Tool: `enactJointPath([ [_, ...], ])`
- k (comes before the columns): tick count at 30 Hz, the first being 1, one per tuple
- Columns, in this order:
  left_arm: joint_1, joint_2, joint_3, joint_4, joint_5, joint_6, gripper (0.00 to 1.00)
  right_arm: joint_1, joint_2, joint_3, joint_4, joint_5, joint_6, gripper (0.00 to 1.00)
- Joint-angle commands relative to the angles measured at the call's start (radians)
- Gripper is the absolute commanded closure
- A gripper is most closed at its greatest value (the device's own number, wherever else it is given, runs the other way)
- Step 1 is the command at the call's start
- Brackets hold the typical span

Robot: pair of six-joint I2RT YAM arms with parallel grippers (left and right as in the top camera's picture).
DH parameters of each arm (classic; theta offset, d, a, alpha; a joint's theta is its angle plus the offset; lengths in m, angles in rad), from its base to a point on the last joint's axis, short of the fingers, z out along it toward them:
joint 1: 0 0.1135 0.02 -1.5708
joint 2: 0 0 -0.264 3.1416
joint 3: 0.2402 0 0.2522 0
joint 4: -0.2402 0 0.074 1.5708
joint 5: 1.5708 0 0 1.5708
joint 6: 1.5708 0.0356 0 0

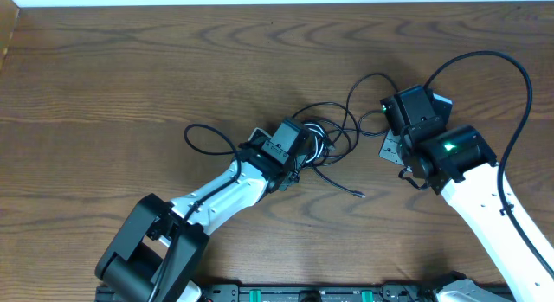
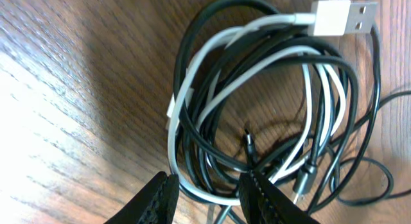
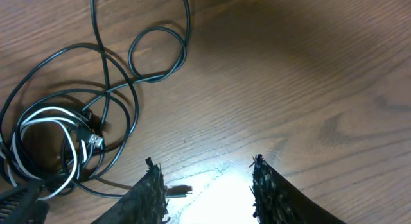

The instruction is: Untangle cables

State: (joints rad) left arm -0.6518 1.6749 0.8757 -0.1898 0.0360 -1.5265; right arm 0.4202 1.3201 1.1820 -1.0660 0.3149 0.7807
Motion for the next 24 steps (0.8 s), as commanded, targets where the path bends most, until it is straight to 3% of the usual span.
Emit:
enactJointPath([
  [1,-0.002,0.026,0.012,-0.003,-0.050,-0.006,0.62,-0.003,-0.011,0.000,-0.003,0.027,0.003,0.58],
  [9,-0.002,0.061,0.012,-0.001,-0.048,-0.017,0.65,-0.003,-0.011,0.000,-0.003,0.027,0.003,0.57],
  [11,-0.002,0.061,0.012,-0.002,-0.044,-0.017,0.90,-0.003,-0.011,0.000,-0.003,0.027,0.003,0.57],
  [12,-0.002,0.061,0.012,-0.002,-0.040,-0.016,0.92,-0.003,-0.011,0.000,-0.003,0.027,0.003,0.57],
  [16,-0.002,0.056,0.012,-0.001,0.019,0.016,0.93,-0.003,-0.011,0.000,-0.003,0.027,0.003,0.56],
  [19,0.001,0.000,0.012,-0.001,0.026,0.119,0.93,-0.003,-0.011,0.000,0.001,0.027,0.004,0.50],
  [24,0.002,-0.152,0.012,-0.002,0.023,0.296,0.92,-0.003,-0.009,0.000,0.038,0.007,0.004,0.49],
])
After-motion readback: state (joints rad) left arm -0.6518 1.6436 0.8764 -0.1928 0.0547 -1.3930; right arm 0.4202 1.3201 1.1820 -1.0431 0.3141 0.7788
